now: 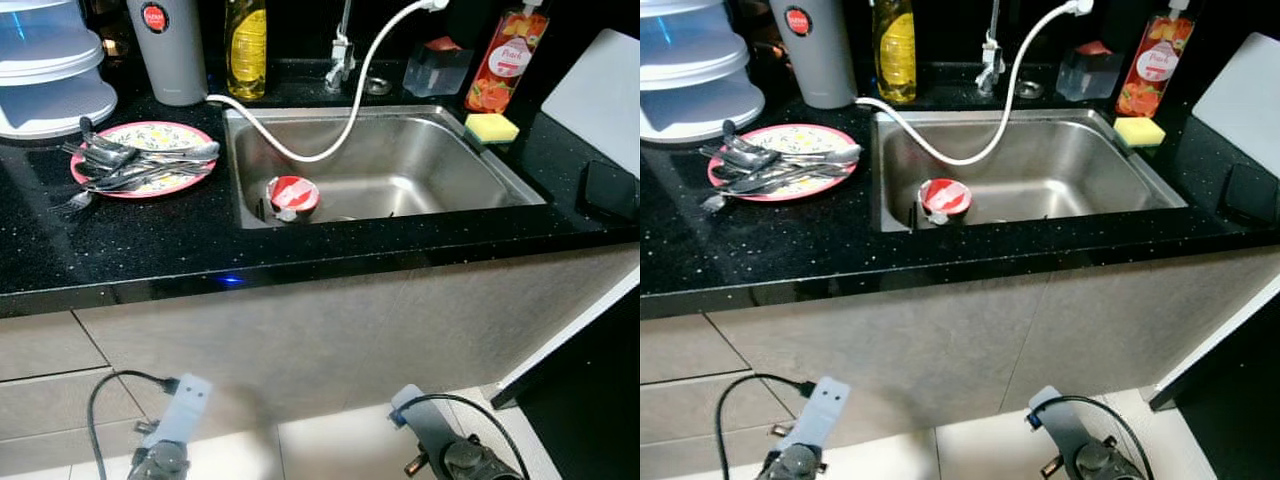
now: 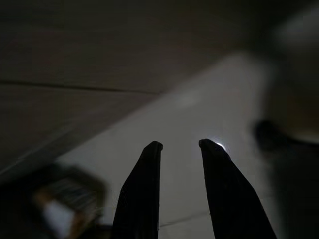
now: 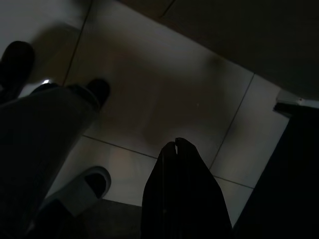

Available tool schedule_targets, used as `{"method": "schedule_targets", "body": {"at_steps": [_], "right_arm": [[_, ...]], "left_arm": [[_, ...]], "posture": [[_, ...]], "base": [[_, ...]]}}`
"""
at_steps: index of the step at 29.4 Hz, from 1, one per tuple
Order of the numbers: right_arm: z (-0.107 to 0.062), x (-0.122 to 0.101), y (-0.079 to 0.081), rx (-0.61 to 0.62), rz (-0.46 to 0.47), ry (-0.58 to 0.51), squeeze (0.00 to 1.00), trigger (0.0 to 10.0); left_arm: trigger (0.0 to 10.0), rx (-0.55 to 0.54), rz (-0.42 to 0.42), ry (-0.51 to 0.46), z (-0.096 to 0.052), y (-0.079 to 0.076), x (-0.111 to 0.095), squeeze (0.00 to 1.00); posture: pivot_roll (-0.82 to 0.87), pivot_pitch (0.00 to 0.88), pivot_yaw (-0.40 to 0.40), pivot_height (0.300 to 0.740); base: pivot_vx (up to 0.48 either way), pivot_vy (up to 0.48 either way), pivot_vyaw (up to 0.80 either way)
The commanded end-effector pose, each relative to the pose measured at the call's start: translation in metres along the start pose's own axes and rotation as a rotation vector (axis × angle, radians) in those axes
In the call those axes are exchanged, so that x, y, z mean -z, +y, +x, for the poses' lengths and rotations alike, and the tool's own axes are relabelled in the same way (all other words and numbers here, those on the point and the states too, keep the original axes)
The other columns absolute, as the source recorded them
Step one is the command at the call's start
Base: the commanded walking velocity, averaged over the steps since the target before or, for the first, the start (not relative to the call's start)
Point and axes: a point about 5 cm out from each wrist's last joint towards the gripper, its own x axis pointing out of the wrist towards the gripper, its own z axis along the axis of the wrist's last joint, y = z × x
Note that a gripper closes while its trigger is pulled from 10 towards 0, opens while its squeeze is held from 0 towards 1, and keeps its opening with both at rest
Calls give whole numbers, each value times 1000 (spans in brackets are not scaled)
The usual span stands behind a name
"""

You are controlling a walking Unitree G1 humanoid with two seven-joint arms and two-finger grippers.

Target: Kitchen organization

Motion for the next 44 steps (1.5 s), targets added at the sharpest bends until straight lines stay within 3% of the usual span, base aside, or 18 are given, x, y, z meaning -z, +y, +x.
{"method": "schedule_targets", "body": {"at_steps": [1, 6, 15, 23, 29, 37, 44], "right_arm": [[0, 3, 0, 5, 10, 8, 0, 10000], [-2, 17, 6, -8, -8, 52, 0, 10000], [-1, 9, 4, 18, 51, 15, 0, 10000], [-4, 33, 14, -6, 22, 91, 0, 10000], [-3, 22, 7, 25, 70, 52, 0, 10000], [-2, 18, 6, 8, 20, 47, 0, 10000], [-1, 14, 8, -9, -7, 47, 0, 10000]], "left_arm": [[10000, 96, 10, 2, -2, -18, 2, 0], [10000, 64, 17, 9, 0, -8, 0, 0], [10000, 111, 97, 40, -2, -8, 9, 0], [10000, 92, 119, 1, 0, -5, -2, 0], [10000, 106, 123, 11, 0, -6, 0, 0], [10000, 114, 67, 17, 0, -8, 0, 0], [10000, 125, 135, -34, 2, -5, -17, 0]], "posture": [[17, 0, -49, 740], [28, 0, -55, 740], [-42, 0, 7, 740], [10, 0, -19, 740], [-12, 0, -4, 740], [-2, 0, -16, 740], [3, 0, -28, 740]], "base": [[0, 0, 0], [0, 0, 0], [0, 0, 0], [0, 0, 0], [0, 0, 0], [0, 0, 0], [0, 0, 0]]}}
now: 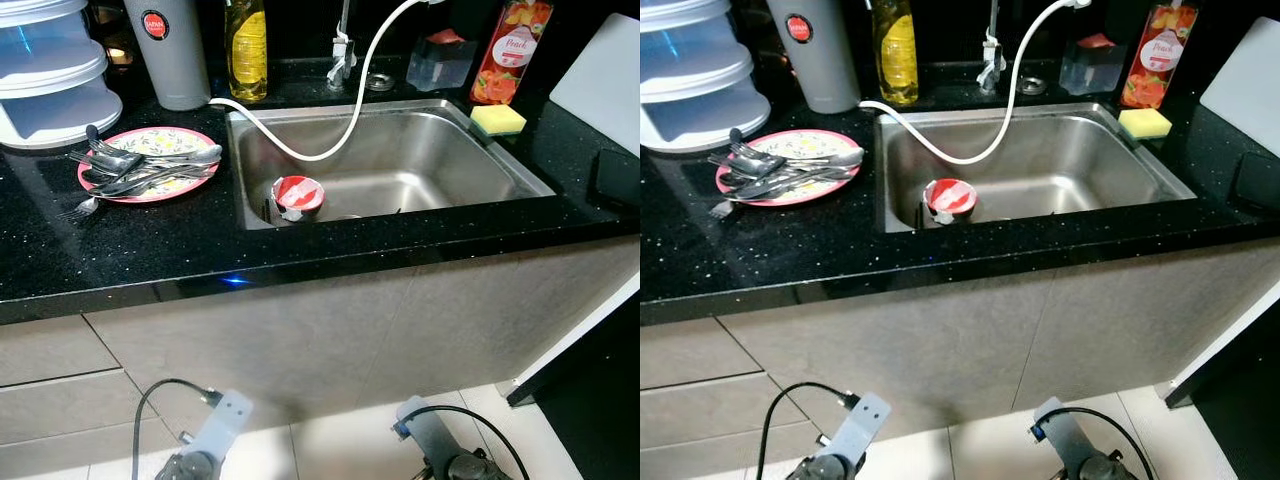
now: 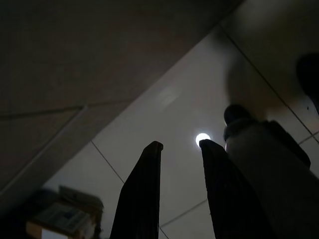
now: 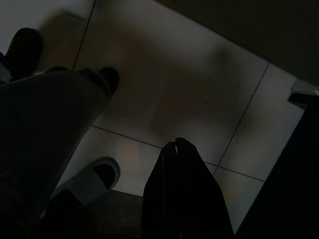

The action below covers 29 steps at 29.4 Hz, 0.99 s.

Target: Kitchen organization

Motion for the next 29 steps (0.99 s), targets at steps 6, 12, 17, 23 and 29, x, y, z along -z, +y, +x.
{"method": "schedule_targets", "body": {"at_steps": [6, 12, 17, 23, 29], "right_arm": [[1, -12, -3, 16, 33, -32, 0, 10000], [1, -4, 5, -5, 29, -10, 0, 10000], [1, 3, 13, -15, 39, 6, 0, 10000], [1, 11, 22, -22, 88, 21, 0, 10000], [1, 14, 31, -48, 55, 41, 0, 10000]], "left_arm": [[10000, 11, 116, -10, 0, 3, -5, 0], [10000, 15, 276, -13, 1, 5, -7, 0], [10000, 51, 405, -28, 0, 9, -12, 0], [10000, -48, 107, -13, -1, 27, -5, 0], [10000, -17, 8, -7, -1, 21, -2, 0]], "posture": [[-6, 0, 5, 740], [9, 0, 10, 740], [2, 0, 37, 740], [70, 0, 51, 740], [104, 0, 40, 740]], "base": [[0, 0, 0], [0, 0, 0], [0, 0, 0], [0, 0, 0], [0, 0, 0]]}}
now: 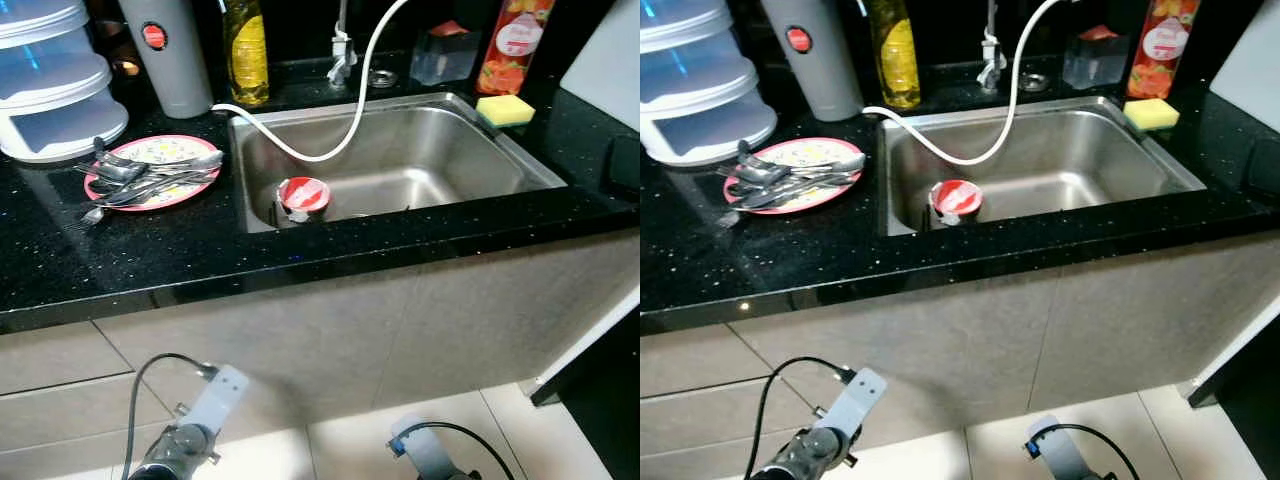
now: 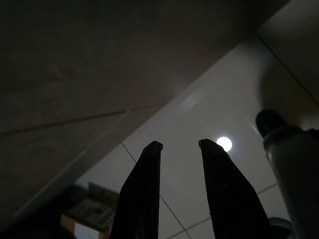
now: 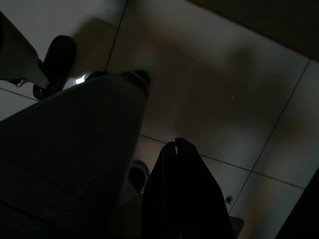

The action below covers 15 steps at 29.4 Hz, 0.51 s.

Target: Kitchen organization

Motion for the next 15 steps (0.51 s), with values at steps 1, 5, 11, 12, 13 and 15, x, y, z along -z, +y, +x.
{"method": "schedule_targets", "body": {"at_steps": [1, 5, 11, 12, 13, 15], "right_arm": [[2, -6, 7, -18, -5, -10, 0, 10000], [3, -20, 6, -21, 3, -56, 0, 10000], [1, -34, -16, 10, -59, -83, 0, 10000], [0, -34, -23, 22, -66, -81, 0, 10000], [0, -34, -23, 22, -66, -81, 0, 10000], [-4, -28, -38, 56, -72, -62, 0, 10000]], "left_arm": [[10000, 36, 2, 20, -1, -6, 9, 0], [10000, 89, 21, 36, -2, -15, 17, 0], [10000, 58, -79, 50, -2, -13, 19, 0], [10000, 55, -94, 44, -2, -14, 17, 0], [10000, 55, -94, 44, -2, -14, 17, 0], [10000, 72, -101, 20, -2, -20, 14, 0]], "posture": [[93, 0, 39, 740], [91, 0, 25, 740], [70, 0, -21, 740], [66, 0, -28, 740], [66, 0, -28, 740], [49, 0, -43, 740]], "base": [[0, 0, 0], [0, 0, 0], [0, 0, 0], [0, 0, 0], [0, 0, 0], [0, 0, 0]]}}
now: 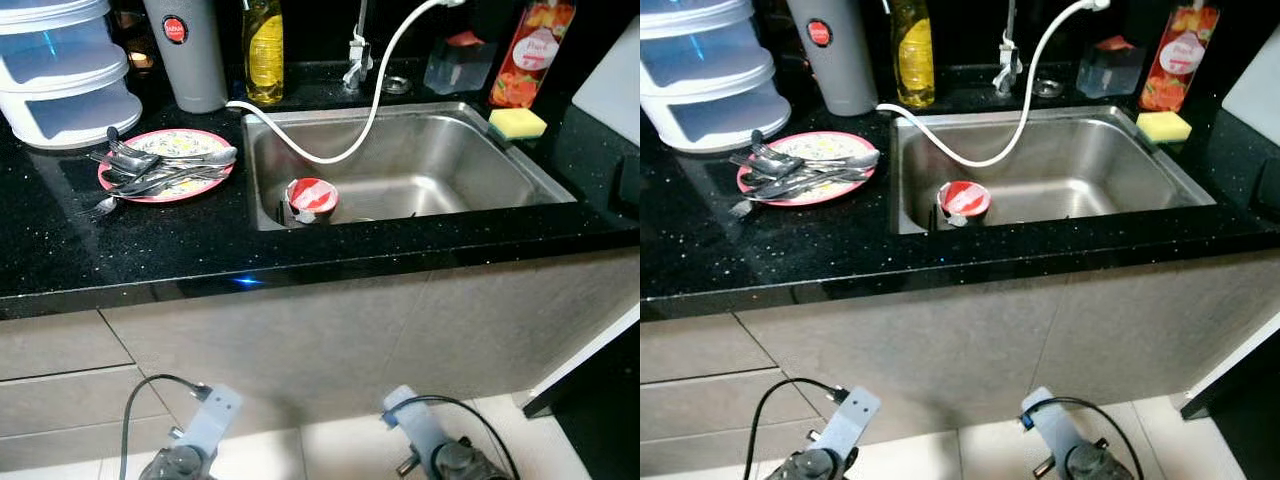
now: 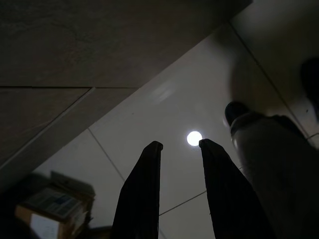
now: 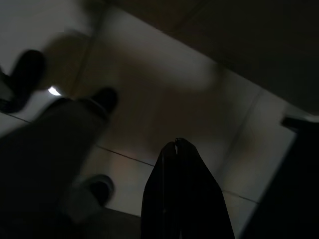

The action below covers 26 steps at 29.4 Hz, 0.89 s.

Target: Kitchen organization

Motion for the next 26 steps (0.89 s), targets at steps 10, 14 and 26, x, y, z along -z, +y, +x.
{"method": "schedule_targets", "body": {"at_steps": [10, 14, 26], "right_arm": [[-5, 18, -9, 7, 1, 48, 0, 10000], [-1, 7, 2, -20, -13, 26, 0, 10000], [5, -15, 21, -70, -9, -19, 0, 10000]], "left_arm": [[10000, -9, -56, -2, -1, 1, 7, 0], [10000, -44, -94, 37, -4, 9, 25, 0], [10000, -217, -270, -66, -13, 38, 33, 0]], "posture": [[71, 0, -69, 740], [102, 0, -58, 740], [204, 0, -67, 740]], "base": [[0, 0, 0], [0, 0, 0], [0, 0, 0]]}}
